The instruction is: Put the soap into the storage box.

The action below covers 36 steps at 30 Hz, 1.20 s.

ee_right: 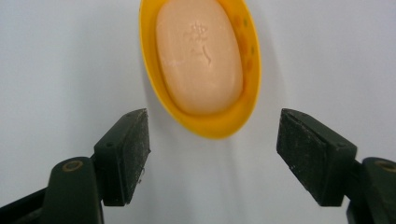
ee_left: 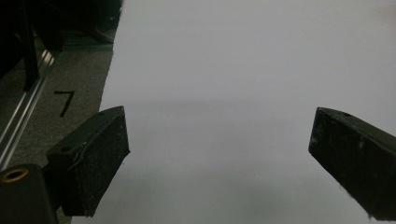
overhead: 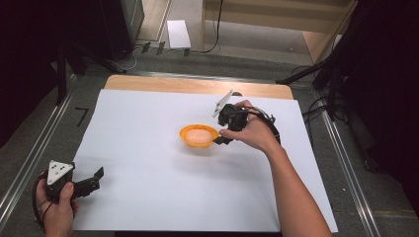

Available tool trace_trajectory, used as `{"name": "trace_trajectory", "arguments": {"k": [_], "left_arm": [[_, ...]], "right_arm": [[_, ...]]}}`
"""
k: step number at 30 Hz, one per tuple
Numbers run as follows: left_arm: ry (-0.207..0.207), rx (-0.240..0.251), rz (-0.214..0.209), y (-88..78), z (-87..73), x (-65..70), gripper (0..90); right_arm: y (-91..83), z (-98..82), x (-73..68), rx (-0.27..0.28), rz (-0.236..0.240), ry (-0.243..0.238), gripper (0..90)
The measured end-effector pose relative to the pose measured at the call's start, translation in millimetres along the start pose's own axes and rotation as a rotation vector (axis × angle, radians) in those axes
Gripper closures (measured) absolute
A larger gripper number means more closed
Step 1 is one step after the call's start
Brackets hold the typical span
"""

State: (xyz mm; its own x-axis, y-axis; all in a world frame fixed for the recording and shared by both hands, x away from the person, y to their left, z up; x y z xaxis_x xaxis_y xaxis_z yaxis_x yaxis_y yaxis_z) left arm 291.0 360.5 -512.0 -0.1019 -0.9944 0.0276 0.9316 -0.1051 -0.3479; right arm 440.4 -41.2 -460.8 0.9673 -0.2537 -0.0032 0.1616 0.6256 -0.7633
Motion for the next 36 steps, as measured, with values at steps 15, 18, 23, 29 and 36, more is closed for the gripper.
{"name": "trace_trajectory", "arguments": {"k": [15, 18, 23, 29, 36], "left_arm": [[-0.001, 0.002, 0.002, -0.1, 0.2, -0.6, 5.4], [-0.001, 0.002, 0.003, -0.2, 0.1, -0.4, 5.4], [0.001, 0.001, 0.005, -0.2, 0.1, -0.3, 5.4], [0.001, 0.0, 0.004, -0.1, 0.0, -0.3, 5.4], [0.002, -0.003, 0.002, 0.0, -0.2, 0.2, 5.4]], "right_arm": [[-26.2, -42.1, -4.4, 0.012, -0.085, 0.088, 13.1], [-31.4, -50.2, -5.1, 0.043, -0.111, 0.112, 10.9], [-38.6, -68.2, -4.4, 0.054, -0.179, 0.165, 0.0], [-49.6, -89.4, -6.6, 0.114, -0.237, 0.249, 0.0], [-55.7, -120.3, -10.8, 0.15, -0.289, 0.312, 0.0]]}}
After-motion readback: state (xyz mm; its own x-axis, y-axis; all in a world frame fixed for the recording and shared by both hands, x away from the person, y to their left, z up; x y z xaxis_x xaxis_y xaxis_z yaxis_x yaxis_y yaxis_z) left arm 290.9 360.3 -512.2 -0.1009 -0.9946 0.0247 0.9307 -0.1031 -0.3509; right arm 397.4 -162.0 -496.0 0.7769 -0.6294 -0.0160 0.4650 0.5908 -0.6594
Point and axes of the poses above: each handheld gripper's, and its own axes: y roughly forward along the jaws, z roughly out of its top, x roughly to its right, the point moved 9 cm from there along y, roughly forward along the jaws, and after that the axes turned 13 degrees about x, right-handed, at the moved point
